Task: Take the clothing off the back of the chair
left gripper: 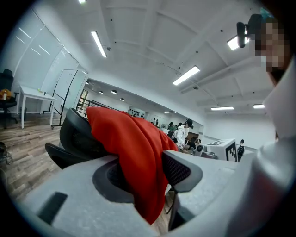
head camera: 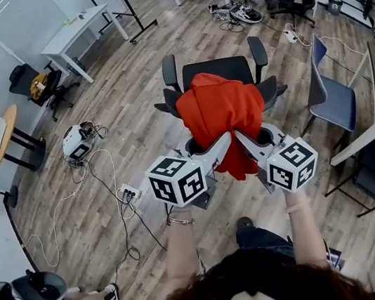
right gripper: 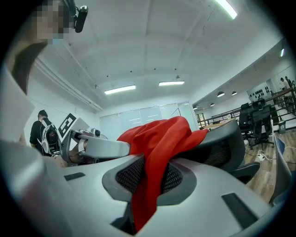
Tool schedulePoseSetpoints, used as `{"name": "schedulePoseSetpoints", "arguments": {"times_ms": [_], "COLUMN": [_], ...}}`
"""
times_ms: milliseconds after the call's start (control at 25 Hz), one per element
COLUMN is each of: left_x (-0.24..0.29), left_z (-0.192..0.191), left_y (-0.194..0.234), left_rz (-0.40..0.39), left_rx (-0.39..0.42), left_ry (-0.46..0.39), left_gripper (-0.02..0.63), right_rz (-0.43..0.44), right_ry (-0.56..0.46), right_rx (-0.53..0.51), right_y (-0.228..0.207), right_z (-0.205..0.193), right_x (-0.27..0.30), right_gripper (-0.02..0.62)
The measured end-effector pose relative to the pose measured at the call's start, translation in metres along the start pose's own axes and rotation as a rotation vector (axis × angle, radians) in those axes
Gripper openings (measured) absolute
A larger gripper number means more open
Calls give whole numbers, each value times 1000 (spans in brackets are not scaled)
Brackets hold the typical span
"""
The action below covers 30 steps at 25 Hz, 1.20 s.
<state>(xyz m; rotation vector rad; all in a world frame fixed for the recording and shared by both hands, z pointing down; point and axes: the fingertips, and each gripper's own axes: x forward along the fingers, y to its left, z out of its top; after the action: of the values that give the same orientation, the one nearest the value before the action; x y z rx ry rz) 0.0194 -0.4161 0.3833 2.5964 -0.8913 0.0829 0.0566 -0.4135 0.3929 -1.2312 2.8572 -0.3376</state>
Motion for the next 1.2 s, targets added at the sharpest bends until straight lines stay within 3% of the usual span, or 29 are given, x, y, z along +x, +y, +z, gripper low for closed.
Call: {"name": "schedulePoseSetpoints", "arguments": {"times_ms": [440, 720, 1200], "left_x": [-11, -29, -59], "left_z": [7, 19, 28], "left_y": [-32, -60, -99], "left_rz": [-17, -80, -118], "left_rx": [86, 91, 120], "left_ry": [-18, -50, -103], "left_gripper": [139, 123, 112], "right_rz": [37, 53, 70], "right_ry": [-58, -92, -137], "right_rx": [11, -16, -56], "right_y": [18, 40, 73], "right_z": [12, 31, 49], "right_x": [-21, -40, -70], "right_gripper": [34, 34, 34]}}
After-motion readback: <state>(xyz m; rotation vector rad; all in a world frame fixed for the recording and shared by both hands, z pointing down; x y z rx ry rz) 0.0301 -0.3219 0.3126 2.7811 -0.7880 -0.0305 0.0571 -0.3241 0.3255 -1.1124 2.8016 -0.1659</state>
